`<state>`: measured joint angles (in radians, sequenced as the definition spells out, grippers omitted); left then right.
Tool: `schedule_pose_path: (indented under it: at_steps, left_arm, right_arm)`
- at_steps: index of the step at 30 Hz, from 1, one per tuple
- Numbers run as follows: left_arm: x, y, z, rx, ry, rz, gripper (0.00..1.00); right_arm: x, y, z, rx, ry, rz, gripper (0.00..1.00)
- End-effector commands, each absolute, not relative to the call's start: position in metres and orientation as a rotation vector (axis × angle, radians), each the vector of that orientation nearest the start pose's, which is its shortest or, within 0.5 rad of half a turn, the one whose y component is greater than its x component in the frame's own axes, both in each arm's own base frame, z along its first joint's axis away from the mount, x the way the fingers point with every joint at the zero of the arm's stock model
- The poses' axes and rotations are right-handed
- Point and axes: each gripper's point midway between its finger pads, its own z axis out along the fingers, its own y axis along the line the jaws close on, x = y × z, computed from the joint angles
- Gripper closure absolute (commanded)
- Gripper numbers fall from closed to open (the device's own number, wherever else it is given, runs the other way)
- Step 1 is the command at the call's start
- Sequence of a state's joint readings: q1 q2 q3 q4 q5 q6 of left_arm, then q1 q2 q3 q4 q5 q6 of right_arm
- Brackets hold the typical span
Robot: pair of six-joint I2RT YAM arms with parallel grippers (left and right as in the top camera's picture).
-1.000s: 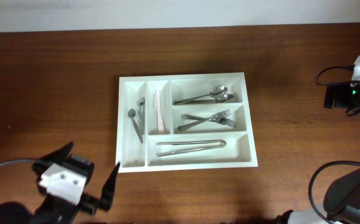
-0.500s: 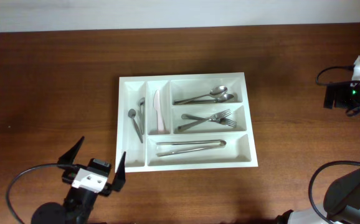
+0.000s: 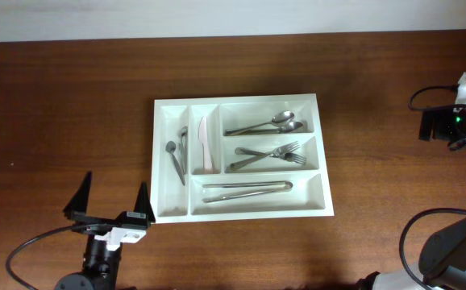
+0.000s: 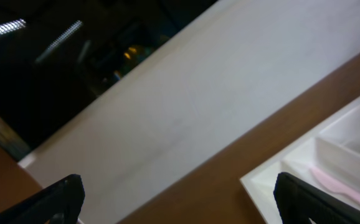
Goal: Pack container
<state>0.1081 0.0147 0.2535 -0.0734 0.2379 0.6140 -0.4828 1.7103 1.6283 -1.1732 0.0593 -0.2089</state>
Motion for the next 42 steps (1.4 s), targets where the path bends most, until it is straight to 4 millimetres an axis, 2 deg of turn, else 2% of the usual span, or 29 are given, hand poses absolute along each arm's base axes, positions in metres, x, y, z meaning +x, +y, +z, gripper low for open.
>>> schedule_pose_path:
  at_steps: [1,5,13,20,21,28,31,37,42]
  left_arm:
    - [0.226,-0.011,0.263,0.542,1.303,0.486,0.01]
    - [0.232,-0.013,0.249,0.548,1.302,0.466,0.01]
    - [0.243,-0.018,0.205,0.577,1.359,0.427,0.01]
    - [0.245,-0.014,0.165,0.573,1.52,0.377,0.01]
    - [0.245,-0.01,0.16,0.532,1.558,0.357,0.01]
    - [0.245,0.023,0.156,0.146,1.653,0.288,0.01]
    - [0.245,0.024,0.156,0.06,1.654,0.219,0.01]
    - [0.245,0.023,0.156,-0.016,1.653,0.136,0.01]
    - [0.245,0.021,0.156,-0.006,1.652,0.126,0.01]
  right_arm:
    - [0.333,-0.186,0.178,0.416,2.832,-0.221,0.01]
    - [0.333,-0.186,0.178,0.416,2.832,-0.221,0.01]
    - [0.333,-0.186,0.178,0.416,2.832,-0.221,0.01]
    - [0.333,-0.186,0.178,0.416,2.832,-0.221,0.01]
    - [0.333,-0.186,0.178,0.416,2.832,-0.221,0.01]
    - [0.333,-0.186,0.178,0.416,2.832,-0.221,0.01]
    - [0.333,-0.186,0.178,0.416,2.832,-0.221,0.01]
    - [0.333,-0.186,0.178,0.416,2.832,-0.221,0.01]
    - [0.333,-0.186,0.178,0.416,2.832,-0.221,0.01]
